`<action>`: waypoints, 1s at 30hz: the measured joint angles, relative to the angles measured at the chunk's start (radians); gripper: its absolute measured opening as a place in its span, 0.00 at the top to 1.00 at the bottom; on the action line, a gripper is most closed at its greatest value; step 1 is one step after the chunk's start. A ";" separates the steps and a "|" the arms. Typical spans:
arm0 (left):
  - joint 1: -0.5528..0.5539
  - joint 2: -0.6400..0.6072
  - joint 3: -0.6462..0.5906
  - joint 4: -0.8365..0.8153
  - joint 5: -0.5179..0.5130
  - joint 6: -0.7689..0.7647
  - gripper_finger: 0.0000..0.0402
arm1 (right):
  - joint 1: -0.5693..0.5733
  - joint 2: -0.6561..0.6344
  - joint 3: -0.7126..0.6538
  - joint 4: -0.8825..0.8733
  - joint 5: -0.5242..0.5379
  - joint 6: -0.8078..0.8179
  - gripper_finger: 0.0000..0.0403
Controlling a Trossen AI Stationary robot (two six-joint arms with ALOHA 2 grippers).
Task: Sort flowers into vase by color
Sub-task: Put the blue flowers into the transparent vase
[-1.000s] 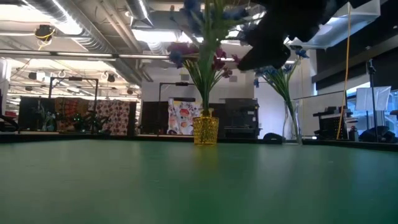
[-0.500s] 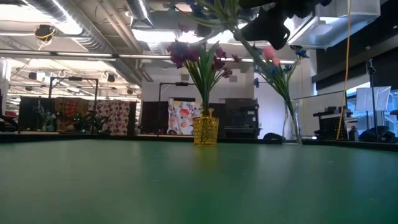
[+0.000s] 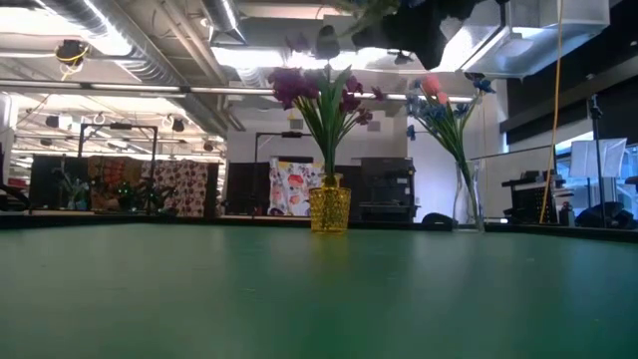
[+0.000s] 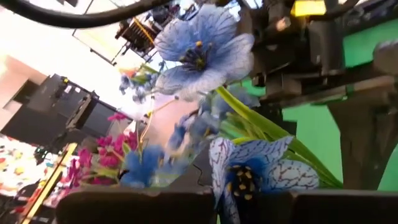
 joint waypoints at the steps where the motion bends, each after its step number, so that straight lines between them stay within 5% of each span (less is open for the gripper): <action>1: 0.000 0.000 0.000 0.018 0.000 0.015 1.00 | 0.000 0.000 0.000 0.005 0.000 -0.003 0.32; 6: 0.000 0.000 0.000 0.049 0.000 0.054 1.00 | 0.000 0.000 0.000 -0.015 0.000 -0.007 0.37; 17: 0.000 0.000 0.000 0.027 -0.007 0.054 1.00 | 0.000 -0.024 0.000 -0.128 -0.049 -0.007 0.74; 30: 0.000 0.000 0.000 0.025 -0.008 0.054 1.00 | 0.001 -0.146 0.000 -0.196 -0.044 -0.037 0.94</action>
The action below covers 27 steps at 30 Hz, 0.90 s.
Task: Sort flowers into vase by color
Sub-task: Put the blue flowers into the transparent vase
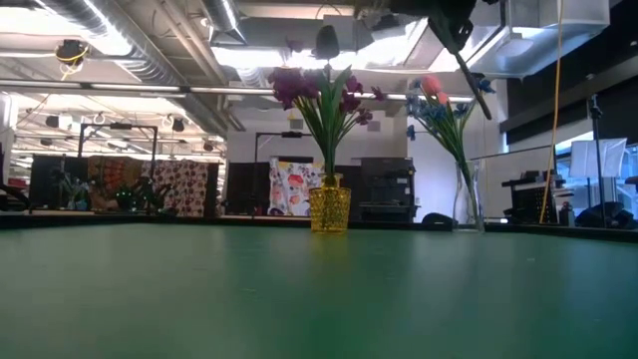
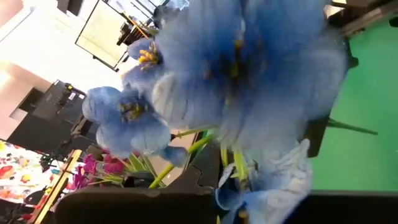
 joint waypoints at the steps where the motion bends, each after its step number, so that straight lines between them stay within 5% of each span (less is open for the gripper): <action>1: 0.000 0.000 0.000 0.000 -0.001 0.000 1.00 | 0.000 -0.003 0.000 -0.003 0.000 -0.002 0.95; 8: -0.018 0.000 0.000 0.005 -0.072 0.024 0.95 | 0.000 -0.012 0.000 -0.021 0.008 -0.031 0.96; 17: -0.065 -0.078 0.000 0.007 -0.081 -0.015 0.77 | -0.001 -0.184 0.000 -0.149 0.169 -0.080 0.98; 27: -0.028 -0.201 0.000 -0.048 0.122 -0.143 0.66 | -0.007 -0.461 0.000 -0.249 0.432 -0.264 0.98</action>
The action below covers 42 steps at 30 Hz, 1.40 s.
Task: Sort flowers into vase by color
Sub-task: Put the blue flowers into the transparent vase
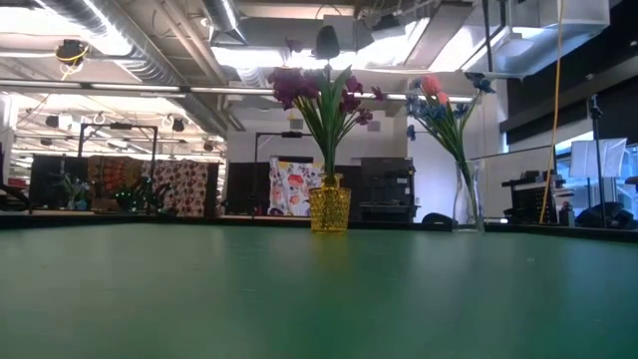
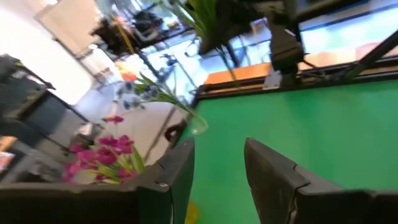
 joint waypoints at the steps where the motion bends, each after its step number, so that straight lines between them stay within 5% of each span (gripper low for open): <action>1: 0.012 -0.008 0.000 0.000 0.024 0.005 0.66 | -0.006 -0.023 0.000 -0.002 0.023 -0.028 0.98; 12: 0.136 -0.120 -0.016 0.024 0.187 0.023 0.66 | -0.247 -0.173 0.000 0.091 0.115 -0.263 0.98; 18: 0.211 -0.221 -0.175 0.193 0.315 0.074 0.66 | -0.447 -0.179 0.000 0.145 0.101 -0.361 0.97; 31: 0.332 -0.561 -0.680 0.626 0.467 0.100 0.66 | -0.999 -0.113 0.000 0.186 -0.203 -0.344 0.97; 42: 0.370 -0.640 -0.820 0.701 0.495 0.092 0.66 | -1.337 0.107 -0.025 0.251 -0.662 -0.174 0.97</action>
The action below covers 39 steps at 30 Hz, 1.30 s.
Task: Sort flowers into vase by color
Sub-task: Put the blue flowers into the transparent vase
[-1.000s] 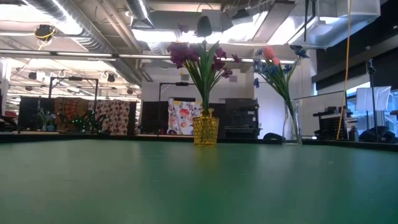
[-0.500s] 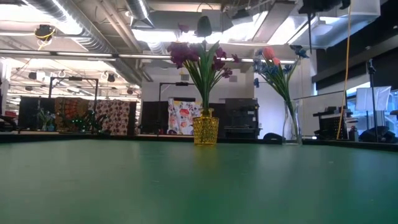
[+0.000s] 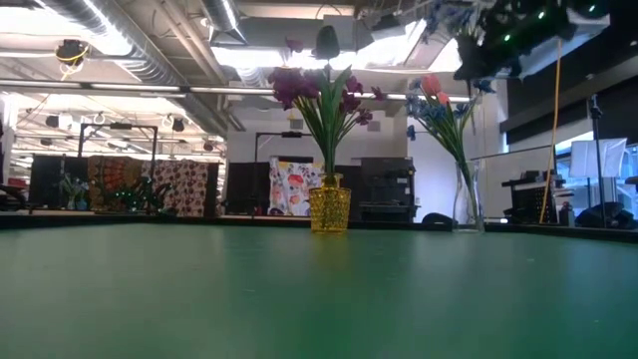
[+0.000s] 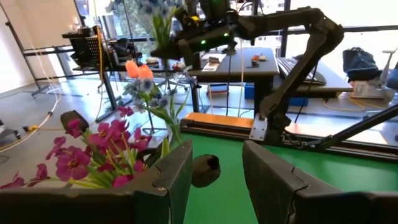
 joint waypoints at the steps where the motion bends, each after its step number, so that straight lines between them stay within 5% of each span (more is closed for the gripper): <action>1: 0.002 0.000 -0.001 0.000 0.000 -0.001 0.66 | -0.014 0.019 -0.008 0.021 -0.023 0.009 0.97; 11: 0.002 0.000 -0.001 0.000 0.000 0.002 0.66 | -0.100 0.074 -0.122 0.154 -0.190 0.072 0.97; 27: 0.002 0.000 -0.001 0.008 0.000 0.000 0.66 | -0.097 0.062 -0.269 0.283 -0.262 0.104 0.94; 31: 0.002 0.000 -0.001 0.008 0.000 -0.001 0.66 | -0.097 0.047 -0.269 0.276 -0.262 0.102 0.83; 39: 0.002 0.001 -0.001 0.007 0.000 -0.001 0.66 | -0.097 -0.004 -0.269 0.203 -0.243 0.101 0.42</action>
